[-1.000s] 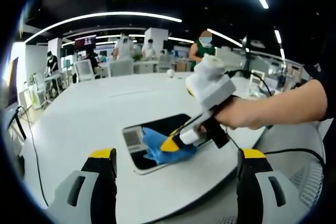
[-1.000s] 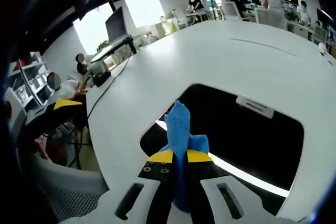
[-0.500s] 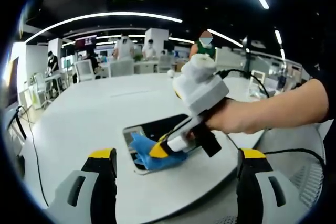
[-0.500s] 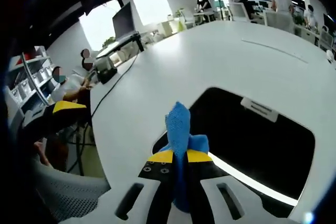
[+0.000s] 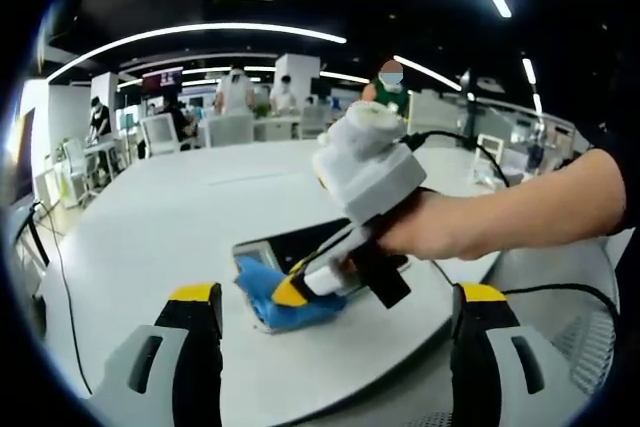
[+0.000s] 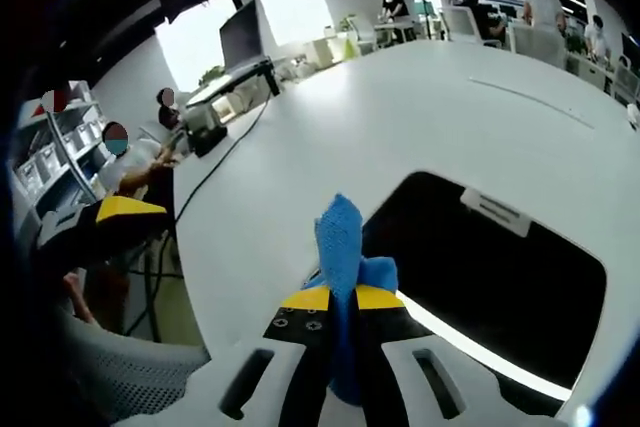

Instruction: Wipe the mirror surface with the cleaning cloth until all visible marks leave the cleaned area.

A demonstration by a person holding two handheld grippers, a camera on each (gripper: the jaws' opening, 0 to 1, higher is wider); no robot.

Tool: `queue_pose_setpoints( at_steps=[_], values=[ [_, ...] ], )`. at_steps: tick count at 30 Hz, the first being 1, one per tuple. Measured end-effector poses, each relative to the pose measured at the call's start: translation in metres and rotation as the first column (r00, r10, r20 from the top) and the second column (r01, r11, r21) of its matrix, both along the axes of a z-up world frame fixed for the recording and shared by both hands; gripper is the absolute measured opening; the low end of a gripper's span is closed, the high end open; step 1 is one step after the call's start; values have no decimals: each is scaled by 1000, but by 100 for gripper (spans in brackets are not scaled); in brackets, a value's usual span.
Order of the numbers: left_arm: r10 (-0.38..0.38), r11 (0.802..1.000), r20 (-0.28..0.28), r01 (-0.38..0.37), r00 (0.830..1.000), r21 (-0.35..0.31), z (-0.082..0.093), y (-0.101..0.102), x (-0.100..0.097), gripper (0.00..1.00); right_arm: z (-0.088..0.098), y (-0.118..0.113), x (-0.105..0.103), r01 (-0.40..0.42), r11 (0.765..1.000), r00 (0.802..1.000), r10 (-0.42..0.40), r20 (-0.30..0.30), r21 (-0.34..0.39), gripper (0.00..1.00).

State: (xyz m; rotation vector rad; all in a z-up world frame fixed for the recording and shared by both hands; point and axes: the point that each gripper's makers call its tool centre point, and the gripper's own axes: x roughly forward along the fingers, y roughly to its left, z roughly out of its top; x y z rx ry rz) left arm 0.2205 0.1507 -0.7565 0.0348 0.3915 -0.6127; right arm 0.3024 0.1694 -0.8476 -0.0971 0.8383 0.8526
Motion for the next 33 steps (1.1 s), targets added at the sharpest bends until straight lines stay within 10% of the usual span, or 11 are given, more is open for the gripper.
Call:
queue_pose_setpoints(
  at_steps=[33],
  values=[
    [5, 1000, 0, -5, 1000, 0, 0, 0, 0, 96, 0, 15, -2, -33, 999, 999, 33, 7, -2, 1]
  ],
)
